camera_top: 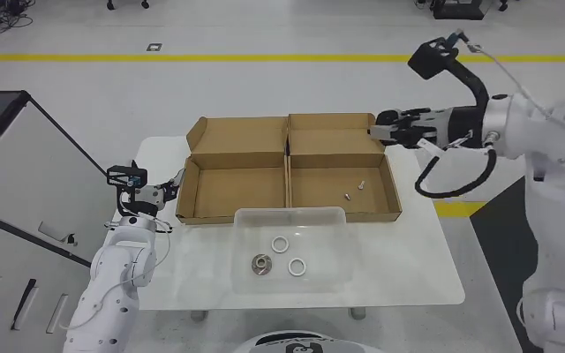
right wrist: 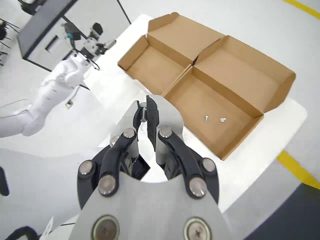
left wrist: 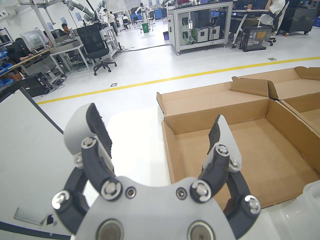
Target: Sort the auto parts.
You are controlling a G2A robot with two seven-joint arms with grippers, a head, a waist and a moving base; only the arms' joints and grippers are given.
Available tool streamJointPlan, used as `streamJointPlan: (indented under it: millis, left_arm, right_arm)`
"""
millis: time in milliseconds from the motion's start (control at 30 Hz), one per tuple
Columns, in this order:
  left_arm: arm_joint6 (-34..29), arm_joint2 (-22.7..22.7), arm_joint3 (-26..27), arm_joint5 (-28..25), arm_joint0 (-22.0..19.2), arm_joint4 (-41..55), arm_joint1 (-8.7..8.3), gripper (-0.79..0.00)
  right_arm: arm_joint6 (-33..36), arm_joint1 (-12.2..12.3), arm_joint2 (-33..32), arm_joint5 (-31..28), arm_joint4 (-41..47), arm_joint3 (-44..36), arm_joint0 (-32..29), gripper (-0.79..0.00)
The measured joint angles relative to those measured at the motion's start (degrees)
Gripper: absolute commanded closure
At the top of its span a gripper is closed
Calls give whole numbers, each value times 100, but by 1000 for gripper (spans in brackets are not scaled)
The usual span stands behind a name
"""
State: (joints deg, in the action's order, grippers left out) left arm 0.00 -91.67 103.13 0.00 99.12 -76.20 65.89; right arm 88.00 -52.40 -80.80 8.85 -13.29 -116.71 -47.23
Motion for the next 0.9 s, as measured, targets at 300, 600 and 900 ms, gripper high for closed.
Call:
streamJointPlan:
  millis: [300, 600, 900]
  left_arm:
    - [0, 0, 0, 0, 0, 0, 0, -785]
    - [0, 0, 0, 0, 0, 0, 0, -785]
    - [0, 0, 0, 0, 0, 0, 0, -785]
  right_arm:
    - [0, 224, 1815, 17, -631, 886, 917, 0]
    - [0, 311, 3273, 207, -968, 1406, 1418, 0]
    - [0, 181, 4349, 529, -1170, 2019, 1779, 0]
